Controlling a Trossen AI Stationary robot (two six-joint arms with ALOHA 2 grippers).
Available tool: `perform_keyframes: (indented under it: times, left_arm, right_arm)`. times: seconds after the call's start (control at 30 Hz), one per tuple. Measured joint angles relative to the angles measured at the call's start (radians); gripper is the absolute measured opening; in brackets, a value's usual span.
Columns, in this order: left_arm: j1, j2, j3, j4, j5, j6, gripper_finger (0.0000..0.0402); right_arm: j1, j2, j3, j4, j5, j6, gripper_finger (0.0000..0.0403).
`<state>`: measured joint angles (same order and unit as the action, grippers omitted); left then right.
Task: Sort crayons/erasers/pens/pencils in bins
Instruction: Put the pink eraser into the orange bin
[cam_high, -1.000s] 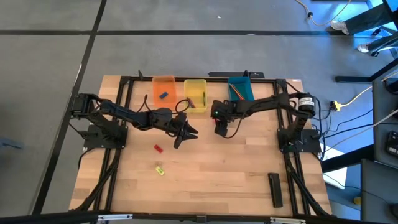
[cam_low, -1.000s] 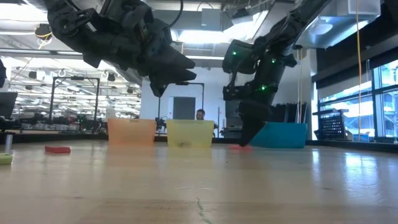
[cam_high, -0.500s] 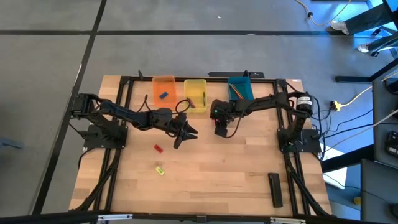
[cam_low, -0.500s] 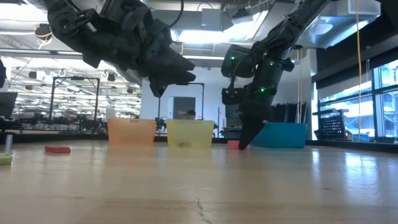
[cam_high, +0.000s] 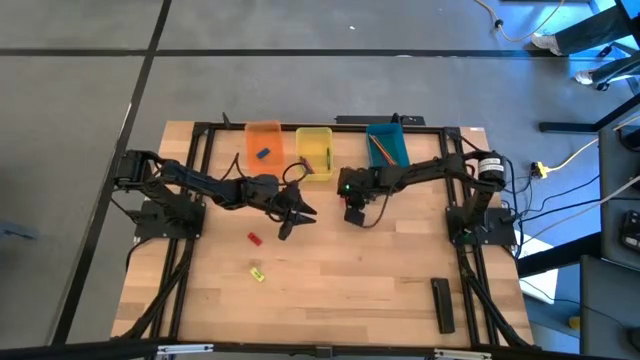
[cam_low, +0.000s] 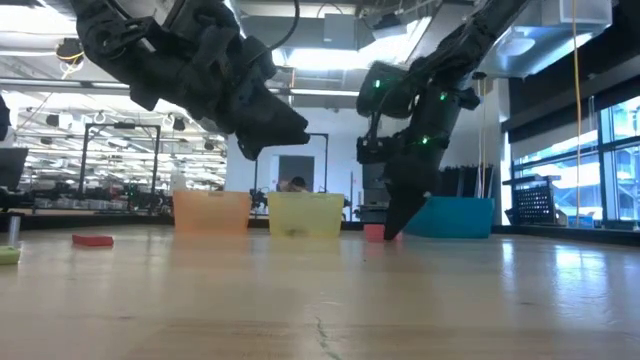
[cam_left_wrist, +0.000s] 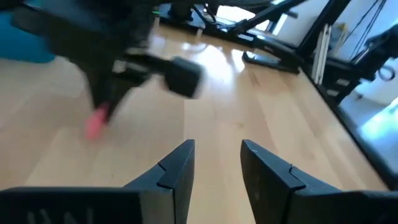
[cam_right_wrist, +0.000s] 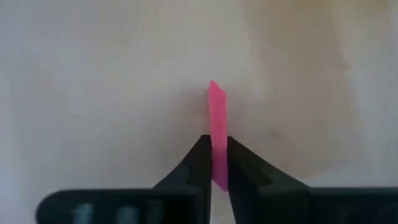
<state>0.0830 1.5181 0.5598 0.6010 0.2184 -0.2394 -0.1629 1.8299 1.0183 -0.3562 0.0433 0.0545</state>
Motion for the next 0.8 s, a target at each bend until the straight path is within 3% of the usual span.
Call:
perform_keyframes:
  times: [0.3, 0.4, 0.63, 0.8]
  left_arm:
    - [-0.038, 0.0, 0.0, -0.032, -0.076, 0.248, 0.0124]
    - [-0.063, 0.0, 0.0, -0.055, -0.085, 0.325, 0.0124]
    - [-0.079, 0.0, 0.0, -0.053, -0.088, 0.319, 0.0124]
    - [-0.079, 0.0, 0.0, -0.066, -0.195, 0.259, 0.0124]
  right_arm:
    - [0.161, -0.028, 0.004, 0.265, -0.034, -0.033, 0.0035]
    - [0.194, -0.029, 0.018, 0.279, -0.018, -0.033, 0.0038]
    - [0.228, -0.03, 0.06, 0.322, -0.008, -0.08, 0.003]
    - [0.25, -0.03, 0.09, 0.338, 0.07, -0.148, 0.0036]
